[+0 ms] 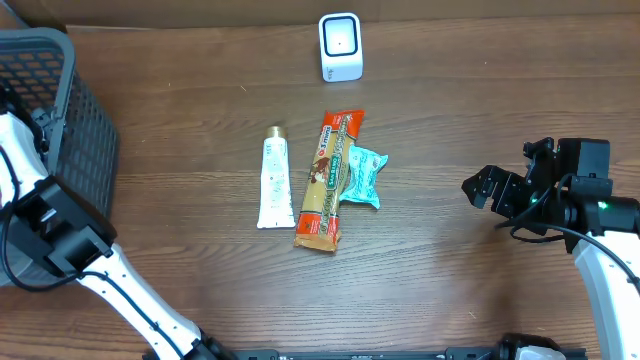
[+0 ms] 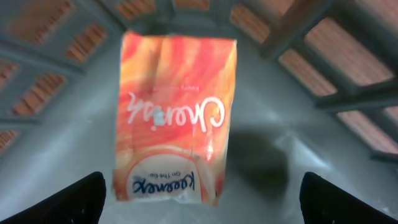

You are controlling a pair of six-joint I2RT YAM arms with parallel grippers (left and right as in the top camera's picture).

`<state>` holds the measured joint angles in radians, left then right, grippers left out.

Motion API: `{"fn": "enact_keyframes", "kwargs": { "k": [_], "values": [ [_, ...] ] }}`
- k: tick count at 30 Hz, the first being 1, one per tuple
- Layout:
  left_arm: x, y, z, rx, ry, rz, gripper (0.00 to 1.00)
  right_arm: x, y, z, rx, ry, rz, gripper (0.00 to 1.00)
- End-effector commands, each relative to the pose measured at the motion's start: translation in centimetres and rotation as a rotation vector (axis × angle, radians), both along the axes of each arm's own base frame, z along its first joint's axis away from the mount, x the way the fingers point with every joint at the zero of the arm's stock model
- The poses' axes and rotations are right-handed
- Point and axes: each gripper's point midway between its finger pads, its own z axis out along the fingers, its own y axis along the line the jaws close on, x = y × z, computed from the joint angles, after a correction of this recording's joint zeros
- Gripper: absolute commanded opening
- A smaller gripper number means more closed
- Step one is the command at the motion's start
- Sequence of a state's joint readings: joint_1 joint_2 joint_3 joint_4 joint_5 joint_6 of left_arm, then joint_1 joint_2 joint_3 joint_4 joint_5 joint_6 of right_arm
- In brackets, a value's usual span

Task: Scan the item barcode
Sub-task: 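Reach the left gripper into the basket and grasp the orange snack packet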

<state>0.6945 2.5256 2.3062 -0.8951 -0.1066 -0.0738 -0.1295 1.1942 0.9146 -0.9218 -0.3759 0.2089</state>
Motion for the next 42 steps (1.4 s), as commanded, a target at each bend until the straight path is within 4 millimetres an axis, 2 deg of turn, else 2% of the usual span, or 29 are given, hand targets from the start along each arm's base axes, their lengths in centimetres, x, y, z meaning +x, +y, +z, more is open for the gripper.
{"fn": "enact_keyframes", "kwargs": {
  "k": [1, 6, 7, 9, 10, 12, 13, 14, 16, 17, 19, 20, 21, 25, 28, 31, 35, 38, 39, 42],
  "values": [
    [-0.7, 0.6, -3.0, 0.001, 0.056, 0.007, 0.88, 0.5, -0.2, 0.9, -0.010, -0.022, -0.003, 1.00],
    [-0.5, 0.9, -4.1, 0.003, 0.055, 0.008, 0.76, 0.4, -0.1, 0.8, -0.009, -0.018, -0.003, 1.00],
    [-0.4, 0.9, -4.0, 0.005, 0.052, 0.008, 0.70, 0.4, -0.2, 0.8, -0.009, -0.018, -0.003, 1.00],
    [-0.3, 1.1, -4.0, 0.013, 0.047, 0.008, 0.42, 0.4, -0.1, 0.8, -0.009, -0.018, -0.003, 1.00],
    [-0.3, 1.2, -3.9, 0.019, 0.047, 0.011, 0.35, 0.4, -0.2, 0.8, -0.010, -0.018, -0.003, 1.00],
    [-0.5, 1.6, -3.8, 0.039, 0.058, 0.022, 0.34, 0.4, -0.1, 0.8, -0.009, -0.018, -0.003, 1.00],
    [-0.6, 1.8, -3.7, 0.048, 0.063, 0.028, 0.36, 0.4, -0.2, 0.8, -0.009, -0.017, -0.003, 1.00],
    [-0.5, 1.8, -3.7, 0.049, 0.059, 0.027, 0.43, 0.4, -0.2, 0.8, -0.009, -0.018, -0.003, 1.00],
    [-0.6, 1.7, -3.6, 0.043, 0.054, 0.040, 0.44, 0.4, -0.2, 0.8, -0.010, -0.018, -0.003, 1.00],
    [-0.7, 1.6, -3.7, 0.036, 0.056, 0.050, 0.39, 0.4, -0.2, 0.8, -0.010, -0.018, -0.003, 1.00],
    [-1.1, 1.2, -4.0, 0.012, 0.065, 0.077, 0.16, 0.4, -0.2, 0.8, -0.009, -0.018, -0.003, 1.00],
    [-1.4, 1.0, -4.2, -0.001, 0.070, 0.090, 0.08, 0.4, -0.1, 0.8, -0.009, -0.018, -0.003, 1.00],
    [-1.5, 0.8, -4.3, -0.012, 0.075, 0.094, 0.04, 0.4, -0.1, 0.8, -0.009, -0.018, -0.003, 1.00],
    [-1.8, 0.0, -4.7, -0.053, 0.089, 0.083, 0.04, 0.5, -0.2, 0.9, -0.010, -0.021, -0.003, 1.00],
    [-2.0, -0.6, -3.7, -0.070, 0.088, 0.074, 0.04, 0.6, -0.2, 0.9, -0.011, -0.026, -0.003, 1.00],
    [-1.4, -0.8, -0.5, -0.064, 0.032, 0.061, 0.04, 0.7, -0.2, 0.9, -0.011, -0.030, -0.003, 1.00],
    [-0.4, -1.2, 7.2, -0.024, -0.106, 0.033, 0.04, 0.6, -0.2, 0.9, -0.011, -0.027, -0.003, 1.00],
    [-0.6, -2.2, 12.8, 0.007, -0.191, 0.013, 0.04, 0.6, -0.2, 0.9, -0.011, -0.026, -0.003, 1.00],
    [-0.8, -2.4, 14.3, 0.019, -0.207, 0.011, 0.04, 0.6, -0.2, 0.9, -0.011, -0.027, -0.003, 1.00],
    [-1.5, -3.0, 16.7, 0.036, -0.227, 0.009, 0.04, 0.6, -0.2, 0.9, -0.011, -0.026, -0.003, 1.00]
  ]
}}
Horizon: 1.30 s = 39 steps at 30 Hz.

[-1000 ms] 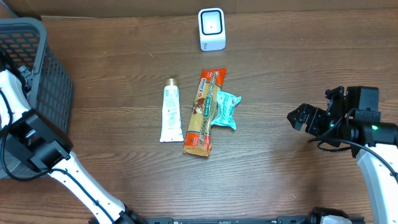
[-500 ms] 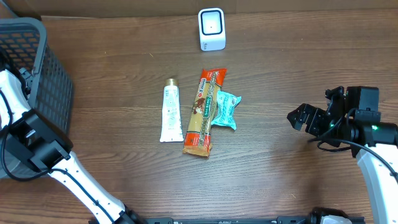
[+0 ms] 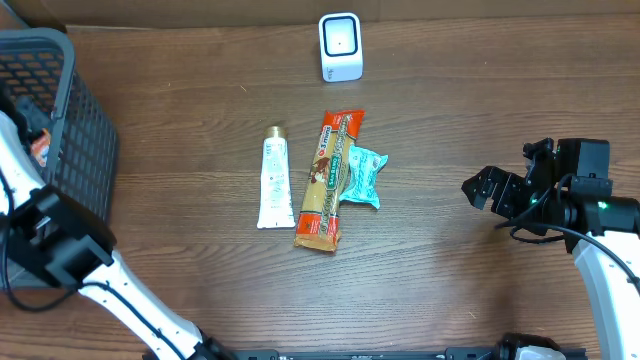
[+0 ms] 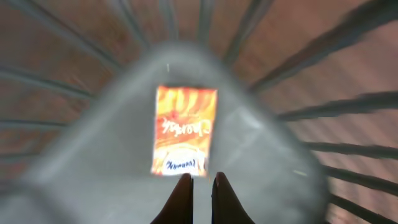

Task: Scan the item barcode
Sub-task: 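Reach the left gripper into the basket and grasp the orange snack packet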

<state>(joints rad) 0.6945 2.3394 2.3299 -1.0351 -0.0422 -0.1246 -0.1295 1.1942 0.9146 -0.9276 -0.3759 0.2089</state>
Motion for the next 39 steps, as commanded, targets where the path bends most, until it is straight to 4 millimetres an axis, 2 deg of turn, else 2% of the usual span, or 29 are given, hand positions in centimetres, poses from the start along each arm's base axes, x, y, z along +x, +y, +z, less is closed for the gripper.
{"fn": "enact_keyframes", "kwargs": {
  "k": [1, 3, 4, 6, 7, 8, 11, 14, 23, 24, 27, 28, 31, 34, 36, 37, 38, 39],
  "values": [
    [-0.6, -0.8, 7.1, 0.050, -0.115, -0.001, 0.04, 0.7, -0.2, 1.0, -0.012, -0.033, -0.003, 1.00],
    [-1.0, -1.1, 6.8, 0.037, -0.097, 0.000, 0.04, 0.7, -0.2, 1.0, -0.012, -0.033, -0.003, 1.00],
    [-1.1, -1.1, 6.2, 0.027, -0.085, 0.000, 0.23, 0.7, -0.2, 1.0, -0.012, -0.033, -0.003, 1.00],
    [-1.0, -1.1, 4.5, 0.006, -0.057, -0.002, 0.67, 0.7, -0.2, 1.0, -0.013, -0.034, -0.002, 1.00],
    [-0.9, -1.0, 3.8, -0.002, -0.047, -0.002, 0.81, 0.7, -0.2, 1.0, -0.012, -0.033, -0.002, 1.00],
    [-0.8, -0.9, 2.7, -0.014, -0.031, -0.004, 0.86, 0.7, -0.2, 1.0, -0.012, -0.032, -0.002, 1.00],
    [-0.7, -0.4, -0.7, -0.053, 0.014, 0.002, 0.91, 0.6, -0.2, 0.9, -0.012, -0.028, -0.003, 1.00],
    [-1.3, 0.0, -3.9, -0.105, 0.057, 0.014, 0.90, 0.5, -0.2, 0.9, -0.011, -0.021, -0.003, 1.00],
    [-3.5, 1.2, -9.4, -0.199, 0.132, 0.052, 0.90, 0.3, -0.1, 0.8, -0.010, -0.013, -0.002, 1.00],
    [-3.7, 1.3, -10.8, -0.207, 0.154, 0.043, 0.89, 0.3, -0.1, 0.8, -0.010, -0.013, -0.002, 1.00],
    [-3.6, 1.3, -13.1, -0.220, 0.179, 0.025, 0.85, 0.3, -0.1, 0.8, -0.010, -0.013, -0.002, 1.00],
    [-3.6, 1.4, -14.2, -0.227, 0.187, 0.023, 0.81, 0.3, -0.1, 0.8, -0.010, -0.012, -0.002, 1.00],
    [-3.4, 1.3, -14.6, -0.234, 0.183, 0.019, 0.67, 0.2, -0.1, 0.7, -0.009, -0.008, -0.002, 1.00],
    [-3.1, 1.4, -14.4, -0.223, 0.172, 0.016, 0.39, 0.1, -0.1, 0.7, -0.009, -0.004, -0.002, 1.00],
    [-3.0, 1.5, -14.3, -0.220, 0.169, 0.016, 0.32, 0.1, -0.1, 0.7, -0.009, -0.005, -0.002, 1.00],
    [-3.0, 1.5, -14.3, -0.219, 0.168, 0.016, 0.24, 0.1, -0.1, 0.7, -0.009, -0.005, -0.002, 1.00],
    [-3.0, 1.5, -14.3, -0.219, 0.168, 0.016, 0.08, 0.1, -0.1, 0.7, -0.008, -0.005, -0.002, 1.00],
    [-3.0, 1.5, -14.2, -0.221, 0.171, 0.016, 0.04, 0.1, -0.1, 0.7, -0.009, -0.005, -0.002, 1.00]
  ]
}}
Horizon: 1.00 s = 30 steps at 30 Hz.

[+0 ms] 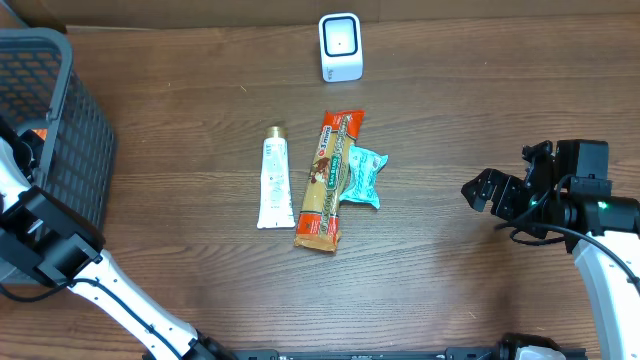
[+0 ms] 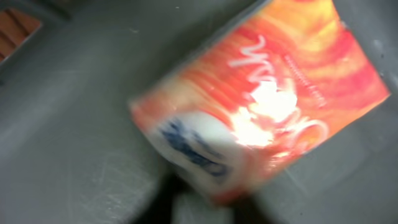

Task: Scan the item barcode
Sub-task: 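Reach the left gripper into the basket and grasp the orange snack packet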

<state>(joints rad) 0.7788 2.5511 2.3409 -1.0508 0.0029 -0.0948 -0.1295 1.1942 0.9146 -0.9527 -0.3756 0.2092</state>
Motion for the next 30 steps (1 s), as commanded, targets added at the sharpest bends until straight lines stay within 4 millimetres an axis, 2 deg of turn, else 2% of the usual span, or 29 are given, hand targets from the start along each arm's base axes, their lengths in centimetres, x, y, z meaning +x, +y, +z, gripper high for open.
{"fn": "enact_keyframes", "kwargs": {
  "k": [1, 4, 6, 9, 10, 11, 12, 13, 16, 22, 26, 30],
  "values": [
    [0.1, -1.2, -2.6, -0.059, 0.029, -0.021, 0.04, 0.7, -0.2, 0.9, -0.011, -0.030, -0.002, 1.00],
    [0.4, -1.5, -1.4, -0.064, 0.013, -0.030, 0.04, 0.7, -0.2, 0.9, -0.011, -0.030, -0.002, 1.00],
    [0.8, -1.5, 0.2, -0.051, -0.015, -0.035, 0.04, 0.7, -0.2, 0.9, -0.011, -0.030, -0.002, 1.00],
    [1.6, -0.8, 4.1, 0.013, -0.082, -0.038, 0.07, 0.7, -0.2, 0.9, -0.012, -0.030, -0.002, 1.00],
    [1.9, -0.5, 5.2, 0.042, -0.104, -0.048, 0.26, 0.7, -0.2, 0.9, -0.012, -0.031, -0.002, 1.00],
    [2.3, 0.0, 6.3, 0.074, -0.126, -0.059, 0.71, 0.7, -0.2, 0.9, -0.012, -0.031, -0.002, 1.00],
    [2.6, 0.4, 7.1, 0.107, -0.145, -0.071, 0.93, 0.7, -0.2, 0.9, -0.012, -0.031, -0.002, 1.00],
    [3.0, 0.9, 7.7, 0.139, -0.157, -0.092, 0.98, 0.7, -0.2, 0.9, -0.012, -0.031, -0.002, 1.00],
    [3.8, 1.5, 8.1, 0.204, -0.160, -0.188, 0.99, 0.7, -0.2, 1.0, -0.012, -0.033, -0.002, 1.00],
    [4.7, 2.4, 7.2, 0.256, -0.158, -0.262, 0.90, 0.6, -0.2, 0.9, -0.011, -0.026, -0.002, 1.00],
    [5.2, 2.8, 6.2, 0.270, -0.160, -0.284, 0.85, 0.6, -0.2, 0.9, -0.011, -0.027, -0.002, 1.00],
    [5.2, 2.8, 4.4, 0.249, -0.145, -0.291, 0.85, 0.6, -0.2, 0.9, -0.011, -0.027, -0.002, 1.00]
  ]
}}
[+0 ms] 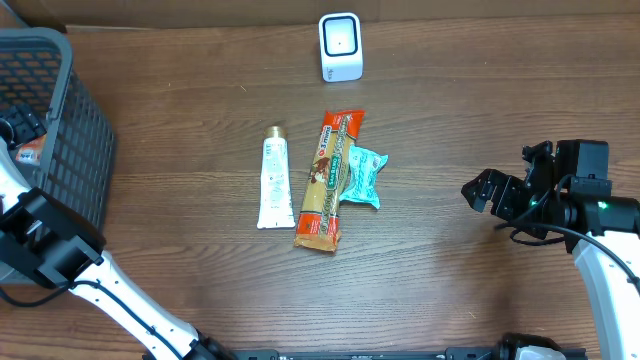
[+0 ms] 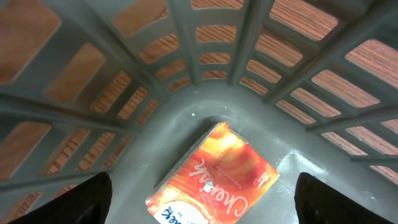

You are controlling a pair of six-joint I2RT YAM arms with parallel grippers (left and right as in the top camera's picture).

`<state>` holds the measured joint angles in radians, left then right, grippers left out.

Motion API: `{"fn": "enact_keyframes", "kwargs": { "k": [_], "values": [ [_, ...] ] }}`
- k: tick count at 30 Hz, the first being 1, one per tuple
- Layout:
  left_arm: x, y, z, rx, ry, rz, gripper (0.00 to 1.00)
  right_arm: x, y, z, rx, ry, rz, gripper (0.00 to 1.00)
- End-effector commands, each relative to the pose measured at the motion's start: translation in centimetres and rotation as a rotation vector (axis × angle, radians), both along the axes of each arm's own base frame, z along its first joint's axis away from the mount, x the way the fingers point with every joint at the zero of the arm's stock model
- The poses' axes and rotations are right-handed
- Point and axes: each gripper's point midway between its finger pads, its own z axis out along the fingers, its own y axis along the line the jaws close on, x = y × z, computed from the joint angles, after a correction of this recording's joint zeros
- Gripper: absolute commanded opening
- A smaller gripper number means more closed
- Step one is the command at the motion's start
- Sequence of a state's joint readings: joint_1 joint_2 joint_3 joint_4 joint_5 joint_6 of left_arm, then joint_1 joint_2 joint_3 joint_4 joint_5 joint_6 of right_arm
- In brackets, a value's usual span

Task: Scan the item barcode
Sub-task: 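Reach the left gripper into the basket and grasp the orange snack packet, then carry the orange packet to the scanner and drop it right of the items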

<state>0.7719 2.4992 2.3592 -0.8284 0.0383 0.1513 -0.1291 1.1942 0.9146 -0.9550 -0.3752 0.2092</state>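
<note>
An orange snack packet [image 2: 214, 177] with white script lies flat and diagonal on the grey floor of the basket [image 2: 205, 68]. My left gripper [image 2: 204, 200] hangs open above it, its dark fingertips [image 2: 87, 196] wide apart at the lower corners, touching nothing. Overhead, the packet [image 1: 30, 152] shows through the basket's mesh beside my left arm. The white scanner [image 1: 340, 47] stands at the table's far middle. My right gripper [image 1: 480, 190] hovers open at the right, holding nothing.
In the middle of the table lie a white tube [image 1: 275, 178], a long brown and orange bar [image 1: 328, 180] and a small teal packet [image 1: 362, 176]. The dark mesh basket [image 1: 85, 120] occupies the far left corner, its walls enclosing my left gripper.
The left gripper was pressed close against the orange packet, the view blurred. Now it is open and higher, and the packet lies turned diagonal on the basket floor. The right arm is unchanged.
The left gripper first hung open over the orange packet in the basket. Then it was shut and higher above the packet. Then it was tight against the packet. Now it is open again above it, the packet resting rotated in the basket.
</note>
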Motion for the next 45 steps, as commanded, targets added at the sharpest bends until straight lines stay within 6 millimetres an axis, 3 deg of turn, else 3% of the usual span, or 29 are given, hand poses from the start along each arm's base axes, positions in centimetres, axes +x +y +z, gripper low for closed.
{"fn": "enact_keyframes", "kwargs": {
  "k": [1, 8, 12, 13, 14, 15, 20, 23, 25, 26, 27, 29, 31, 32, 36, 38, 40, 45],
  "values": [
    [0.5, -0.4, -2.4, -0.018, 0.028, -0.046, 0.85, 0.6, -0.2, 0.9, -0.011, -0.029, -0.002, 1.00],
    [-0.3, -1.7, -6.9, -0.110, 0.097, -0.055, 0.80, 0.6, -0.2, 0.9, -0.011, -0.026, -0.002, 1.00],
    [-0.7, -2.2, -7.9, -0.135, 0.122, -0.056, 0.57, 0.6, -0.2, 0.9, -0.011, -0.026, -0.002, 1.00],
    [-0.9, -2.3, -8.0, -0.140, 0.128, -0.055, 0.41, 0.6, -0.2, 0.9, -0.011, -0.026, -0.002, 1.00],
    [-1.0, -2.4, -8.1, -0.146, 0.133, -0.055, 0.14, 0.6, -0.2, 0.9, -0.011, -0.026, -0.002, 1.00],
    [-1.1, -2.5, -8.1, -0.150, 0.136, -0.054, 0.04, 0.6, -0.2, 0.9, -0.011, -0.026, -0.002, 1.00],
    [-1.3, -3.5, -6.9, -0.208, 0.113, -0.024, 0.04, 0.6, -0.2, 0.9, -0.011, -0.029, -0.002, 1.00],
    [-0.8, -4.2, -3.7, -0.221, 0.056, -0.036, 0.04, 0.7, -0.2, 0.9, -0.011, -0.030, -0.002, 1.00],
    [-0.1, -4.7, 0.2, -0.224, -0.026, -0.038, 0.04, 0.6, -0.2, 0.9, -0.011, -0.029, -0.002, 1.00],
    [0.4, -5.4, 3.5, -0.224, -0.094, -0.054, 0.04, 0.7, -0.2, 0.9, -0.011, -0.030, -0.002, 1.00],
    [0.6, -5.8, 5.5, -0.221, -0.135, -0.071, 0.04, 0.6, -0.2, 0.9, -0.011, -0.029, -0.002, 1.00],
    [0.9, -7.6, 12.2, -0.197, -0.263, -0.135, 0.04, 0.6, -0.2, 0.9, -0.011, -0.028, -0.003, 1.00],
    [0.4, -9.8, 18.8, -0.180, -0.385, -0.180, 0.04, 0.6, -0.2, 0.9, -0.011, -0.029, -0.002, 1.00],
    [-0.2, -11.9, 22.9, -0.171, -0.455, -0.226, 0.04, 0.7, -0.2, 0.9, -0.011, -0.030, -0.002, 1.00],
    [-2.8, -18.5, 30.3, -0.152, -0.536, -0.333, 0.04, 0.7, -0.2, 0.9, -0.011, -0.030, -0.002, 1.00],
    [-3.8, -22.4, 31.5, -0.167, -0.513, -0.384, 0.04, 0.7, -0.2, 1.0, -0.012, -0.033, -0.002, 1.00],
    [-4.1, -26.4, 31.2, -0.201, -0.455, -0.427, 0.04, 0.8, -0.2, 1.0, -0.012, -0.037, -0.002, 1.00],
    [-2.1, -37.0, 26.6, -0.332, -0.261, -0.564, 0.04, 1.3, -0.3, 1.2, -0.015, -0.059, -0.002, 1.00]
  ]
}}
